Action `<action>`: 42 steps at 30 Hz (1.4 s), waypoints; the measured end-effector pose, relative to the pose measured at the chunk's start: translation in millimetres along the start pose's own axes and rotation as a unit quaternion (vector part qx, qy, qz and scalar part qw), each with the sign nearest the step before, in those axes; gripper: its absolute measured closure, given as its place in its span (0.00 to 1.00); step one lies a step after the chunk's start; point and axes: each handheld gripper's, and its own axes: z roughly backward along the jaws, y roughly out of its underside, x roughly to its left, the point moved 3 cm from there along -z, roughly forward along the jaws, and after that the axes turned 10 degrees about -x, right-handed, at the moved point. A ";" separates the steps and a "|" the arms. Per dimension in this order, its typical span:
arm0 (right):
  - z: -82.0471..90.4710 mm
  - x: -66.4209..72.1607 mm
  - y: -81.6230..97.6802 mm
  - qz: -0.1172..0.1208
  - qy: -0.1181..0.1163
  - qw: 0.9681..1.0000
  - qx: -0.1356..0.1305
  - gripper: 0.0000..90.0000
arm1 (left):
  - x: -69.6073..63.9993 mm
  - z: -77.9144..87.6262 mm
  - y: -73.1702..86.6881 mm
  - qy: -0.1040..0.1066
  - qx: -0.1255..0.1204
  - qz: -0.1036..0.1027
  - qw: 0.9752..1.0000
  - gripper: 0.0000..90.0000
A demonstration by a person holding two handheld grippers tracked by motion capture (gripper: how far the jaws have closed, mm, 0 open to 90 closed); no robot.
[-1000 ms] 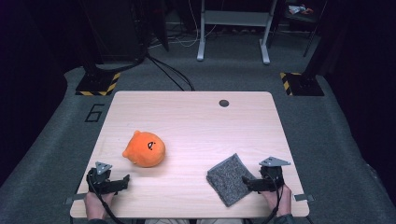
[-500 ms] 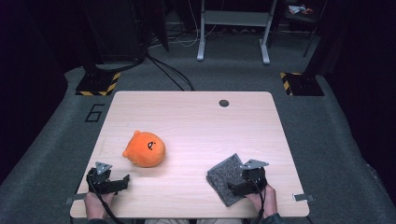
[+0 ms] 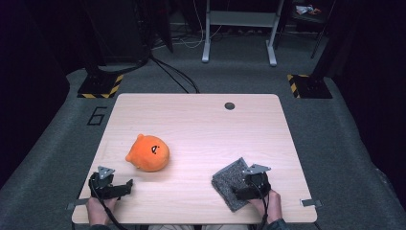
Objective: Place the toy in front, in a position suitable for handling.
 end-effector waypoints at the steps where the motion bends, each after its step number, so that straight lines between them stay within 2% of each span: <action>1: 0.3 0.0 0.1 0.002 0.000 1.000 0.004 0.15 | 0.0 0.0 0.0 0.000 0.000 0.000 1.000 0.00; 7: 1.3 -0.1 -0.8 0.000 0.006 1.000 0.007 0.24 | 0.0 0.0 0.0 0.000 0.000 0.000 1.000 0.00; 8: 2.8 -1.2 -1.1 0.000 0.006 1.000 0.003 0.33 | 0.0 0.0 0.0 0.000 0.000 0.000 1.000 0.00; 15: 7.1 -2.6 0.0 -0.004 0.004 1.000 -0.002 0.51 | 0.0 0.0 0.0 0.000 0.000 0.000 1.000 0.00; 23: 8.9 0.4 -0.4 0.003 -0.007 1.000 -0.006 0.74 | 0.0 0.0 0.0 0.000 0.000 0.000 1.000 0.00; 25: 9.6 0.2 -0.3 -0.001 -0.009 1.000 -0.011 0.77 | 0.0 0.0 0.0 0.000 0.000 0.000 1.000 0.00; 26: 10.3 -2.0 0.0 0.010 -0.008 1.000 -0.015 0.78 | 0.0 0.0 0.0 0.000 0.000 0.000 1.000 0.00; 28: 11.7 -1.3 -0.7 -0.010 -0.009 1.000 -0.024 0.79 | 0.0 0.0 0.0 0.000 0.000 0.000 1.000 0.00; 31: 14.7 -3.8 -2.4 -0.002 -0.005 0.999 -0.034 0.80 | 0.0 0.0 0.0 0.000 0.000 0.000 1.000 0.00; 35: 19.8 -6.4 -6.7 -0.008 -0.004 0.999 -0.045 0.80 | 0.0 0.0 0.0 0.000 0.000 0.000 1.000 0.00; 39: 30.6 -21.5 -16.4 -0.016 0.014 0.997 -0.068 0.80 | 0.0 -0.1 0.0 0.000 0.000 0.000 1.000 0.00; 42: 34.3 -29.6 -19.4 -0.022 0.022 0.997 -0.074 0.80 | 0.0 0.0 0.0 0.000 0.000 0.000 1.000 0.00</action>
